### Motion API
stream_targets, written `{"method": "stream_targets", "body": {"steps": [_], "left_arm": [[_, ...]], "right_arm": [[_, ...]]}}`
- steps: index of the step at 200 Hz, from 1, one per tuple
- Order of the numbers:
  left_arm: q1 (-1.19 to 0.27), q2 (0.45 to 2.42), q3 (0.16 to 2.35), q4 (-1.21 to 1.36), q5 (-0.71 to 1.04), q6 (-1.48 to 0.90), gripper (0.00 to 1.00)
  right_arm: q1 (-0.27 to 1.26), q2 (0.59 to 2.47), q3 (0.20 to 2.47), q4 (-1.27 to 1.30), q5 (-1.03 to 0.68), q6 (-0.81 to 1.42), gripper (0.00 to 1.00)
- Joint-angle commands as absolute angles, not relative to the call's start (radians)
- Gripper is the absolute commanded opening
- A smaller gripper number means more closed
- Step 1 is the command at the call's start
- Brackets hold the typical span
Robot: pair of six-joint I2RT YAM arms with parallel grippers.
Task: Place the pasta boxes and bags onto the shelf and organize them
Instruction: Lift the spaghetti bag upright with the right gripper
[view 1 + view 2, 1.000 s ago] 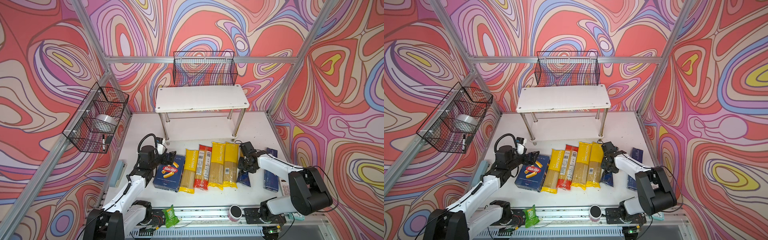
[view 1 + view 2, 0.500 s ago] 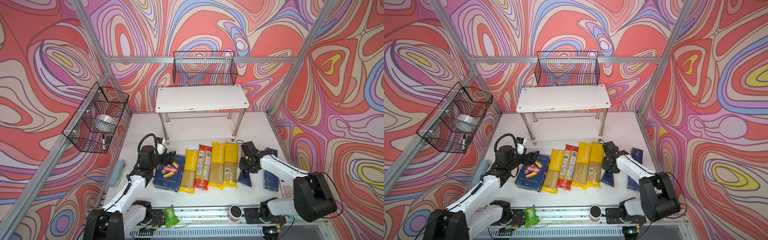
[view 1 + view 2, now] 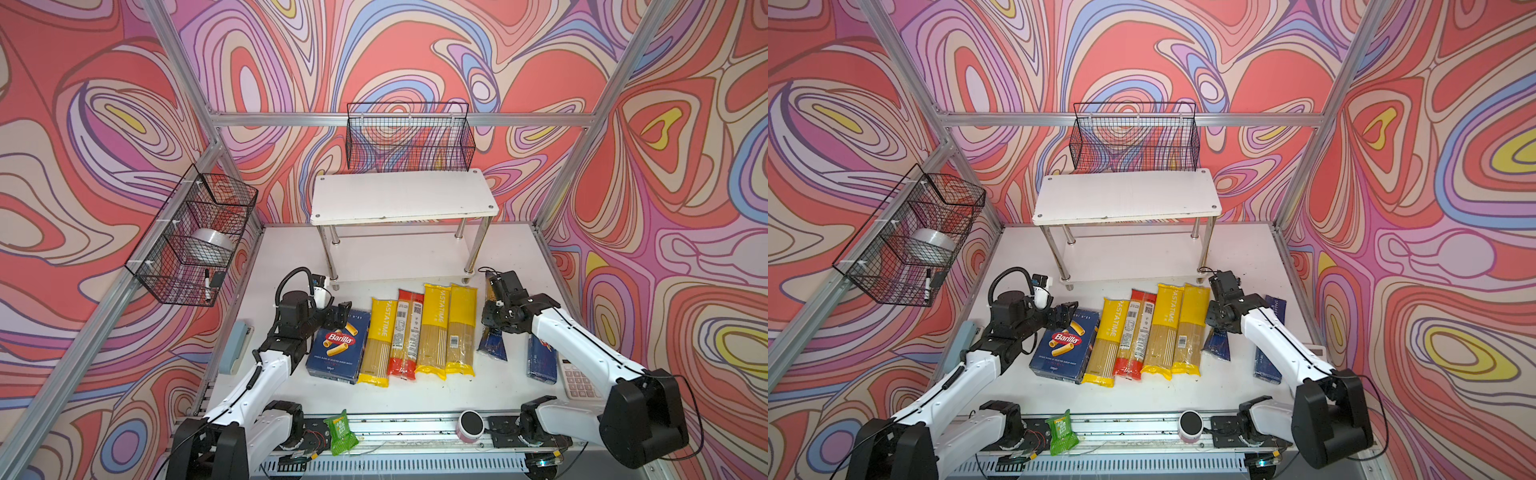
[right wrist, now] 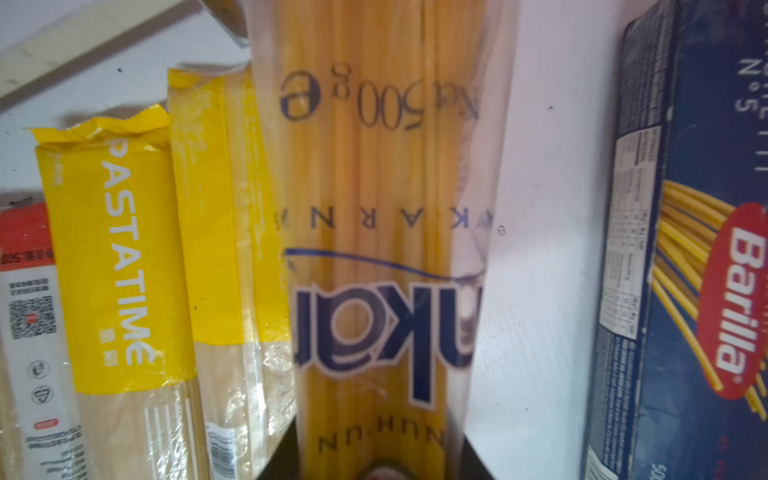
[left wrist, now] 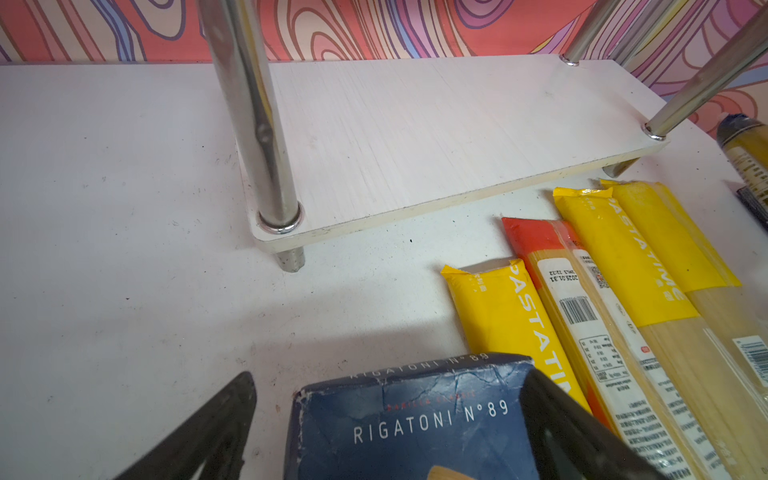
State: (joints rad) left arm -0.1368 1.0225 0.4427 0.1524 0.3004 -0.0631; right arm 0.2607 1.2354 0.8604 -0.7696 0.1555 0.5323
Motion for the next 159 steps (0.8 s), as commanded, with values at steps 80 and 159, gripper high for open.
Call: {"method": "stream_targets", "body": {"steps": [80, 159], "left_arm": [[-0.135, 1.005, 0.452, 0.140, 0.285, -0.055, 1.00], [-0.135, 1.014, 0.459, 0.136, 0.293, -0.051, 1.00]], "right_arm": [[0.238, 1.181, 1.161, -0.852, 0.271, 0.408, 0.00], [0.186, 1.243, 1.396, -0.871, 0.279, 0.304, 0.00]]}}
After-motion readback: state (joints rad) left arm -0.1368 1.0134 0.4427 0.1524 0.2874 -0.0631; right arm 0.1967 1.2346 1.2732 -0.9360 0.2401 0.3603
